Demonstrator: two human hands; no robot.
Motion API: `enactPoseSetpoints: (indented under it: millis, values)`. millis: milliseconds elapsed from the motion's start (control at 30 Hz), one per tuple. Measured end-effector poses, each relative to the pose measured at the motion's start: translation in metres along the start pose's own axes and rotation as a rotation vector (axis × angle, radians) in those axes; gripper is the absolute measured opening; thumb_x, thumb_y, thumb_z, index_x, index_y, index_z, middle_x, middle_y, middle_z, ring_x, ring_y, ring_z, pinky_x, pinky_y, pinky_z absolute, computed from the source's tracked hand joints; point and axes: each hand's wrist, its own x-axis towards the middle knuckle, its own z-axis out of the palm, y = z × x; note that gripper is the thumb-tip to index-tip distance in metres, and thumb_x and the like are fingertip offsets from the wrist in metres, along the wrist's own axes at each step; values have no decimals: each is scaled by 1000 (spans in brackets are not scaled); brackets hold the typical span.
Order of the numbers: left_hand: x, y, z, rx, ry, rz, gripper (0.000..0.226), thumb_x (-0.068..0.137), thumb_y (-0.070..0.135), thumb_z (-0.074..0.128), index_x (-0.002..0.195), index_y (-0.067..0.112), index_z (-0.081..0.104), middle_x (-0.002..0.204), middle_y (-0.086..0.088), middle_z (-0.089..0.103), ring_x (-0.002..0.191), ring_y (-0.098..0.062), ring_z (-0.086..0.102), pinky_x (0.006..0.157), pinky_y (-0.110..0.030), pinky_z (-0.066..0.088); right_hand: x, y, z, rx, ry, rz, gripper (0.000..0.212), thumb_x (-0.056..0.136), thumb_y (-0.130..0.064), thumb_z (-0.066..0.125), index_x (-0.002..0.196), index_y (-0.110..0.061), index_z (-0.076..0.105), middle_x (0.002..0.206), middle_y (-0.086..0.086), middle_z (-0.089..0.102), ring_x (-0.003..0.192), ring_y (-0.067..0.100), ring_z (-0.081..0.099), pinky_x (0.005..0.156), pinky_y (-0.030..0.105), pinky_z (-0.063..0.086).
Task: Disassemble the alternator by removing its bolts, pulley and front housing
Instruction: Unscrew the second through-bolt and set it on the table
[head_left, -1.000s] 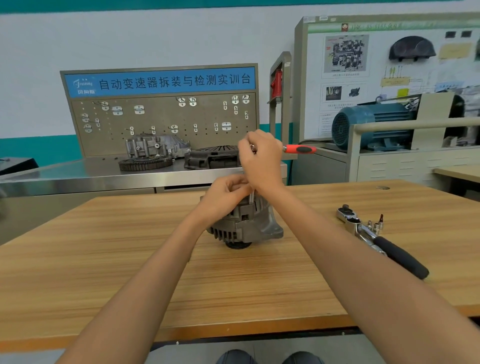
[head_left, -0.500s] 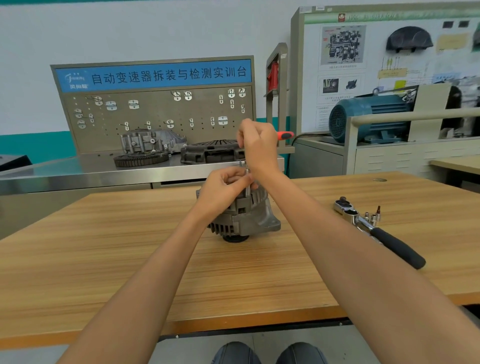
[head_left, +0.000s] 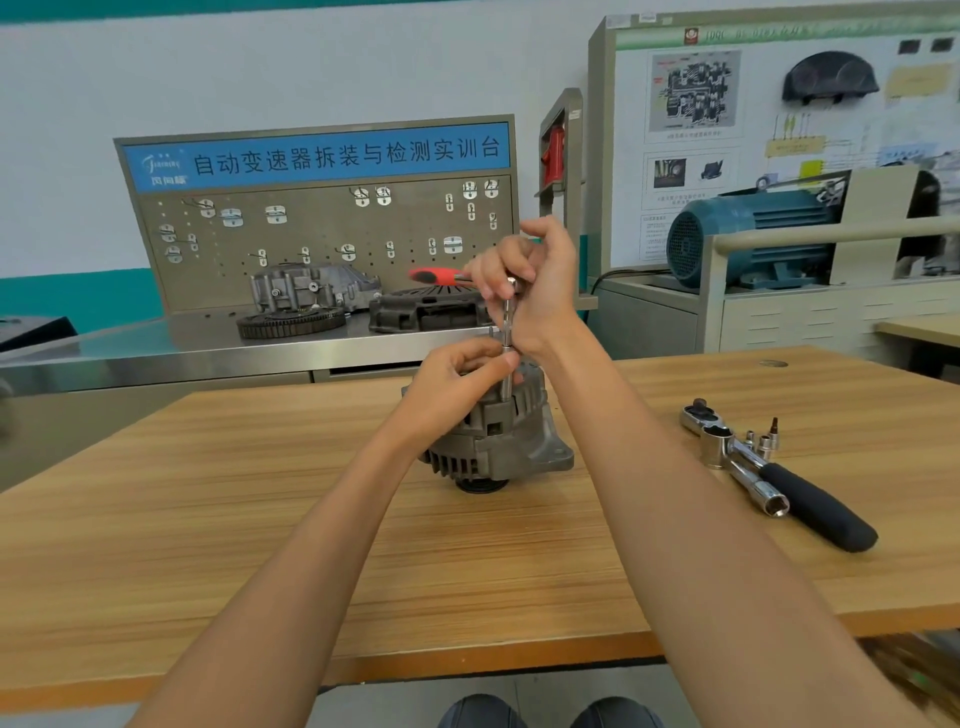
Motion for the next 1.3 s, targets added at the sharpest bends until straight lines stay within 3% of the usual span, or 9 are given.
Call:
enactPoseSetpoints:
  millis: [167, 300, 467, 600, 767, 900, 1000, 1167, 1300]
  values:
    - [-2, 2, -4, -18, -52, 2, 20, 95, 15, 54, 92, 24, 72, 87, 12, 74, 90, -1, 67, 85, -14, 49, -3, 4, 11, -135, -5, -26, 58, 94, -16, 31, 36, -20, 37, 36, -3, 36, 43, 15, 37, 82, 32, 45]
    - [-2, 3, 1, 23, -8, 17, 21, 94, 13, 54, 88, 24, 70, 76, 15, 73, 80, 2, 66, 83, -14, 49, -7, 4, 14, -270, 238, -94, 50, 93, -11, 36, 44, -12, 38, 40, -1, 37, 45, 14, 37, 64, 25, 45]
    - [2, -4, 0, 139, 123, -50, 41, 84, -7, 49, 51, 15, 44, 46, 1, 44, 38, 0, 34, 44, -18, 27, -25, 30, 22, -1517, 529, -539, 18, 81, -18, 50, 66, -9, 55, 65, 0, 43, 67, 17, 38, 76, 32, 31]
    - [-1, 0, 1, 105, 96, -24, 41, 87, -6, 51, 55, 19, 49, 43, 12, 51, 43, 4, 43, 46, -13, 33, -22, 26, 26, -1221, 444, -545, 30, 82, -16, 48, 53, -15, 39, 55, -7, 34, 59, 13, 34, 76, 32, 31]
    - [-3, 4, 0, 31, -26, -17, 18, 96, 18, 53, 101, 21, 70, 94, 10, 74, 96, -2, 66, 89, -16, 48, -12, 1, 11, -208, 293, -95, 49, 92, -16, 36, 43, -13, 36, 43, 1, 37, 46, 14, 37, 65, 27, 43]
    - [-3, 5, -2, 7, -51, -50, 20, 96, 17, 52, 108, 21, 67, 102, 1, 73, 104, -8, 65, 96, -24, 46, -6, -6, 2, 117, 220, 11, 56, 93, -14, 31, 37, -15, 36, 38, 2, 38, 43, 15, 39, 60, 19, 53]
    - [-3, 6, -3, 2, -49, -40, 18, 94, 15, 54, 100, 25, 68, 91, 10, 74, 93, -1, 67, 82, -11, 48, -9, 0, 10, -225, 299, -44, 47, 93, -15, 35, 46, -12, 39, 43, -1, 40, 47, 13, 39, 66, 28, 46]
    - [-4, 3, -3, 78, 80, -60, 38, 88, -2, 54, 57, 19, 53, 43, 12, 52, 40, 2, 44, 46, -17, 33, -27, 26, 19, -1553, 496, -481, 19, 83, -21, 48, 70, -9, 56, 71, 0, 46, 73, 16, 41, 82, 33, 33]
    - [-2, 6, -2, 47, 42, -80, 24, 89, 3, 57, 71, 19, 63, 61, 6, 65, 58, -4, 61, 56, -17, 44, -22, 21, 20, -1120, 437, -438, 29, 84, -17, 46, 58, -5, 51, 62, 4, 46, 67, 20, 43, 81, 34, 34]
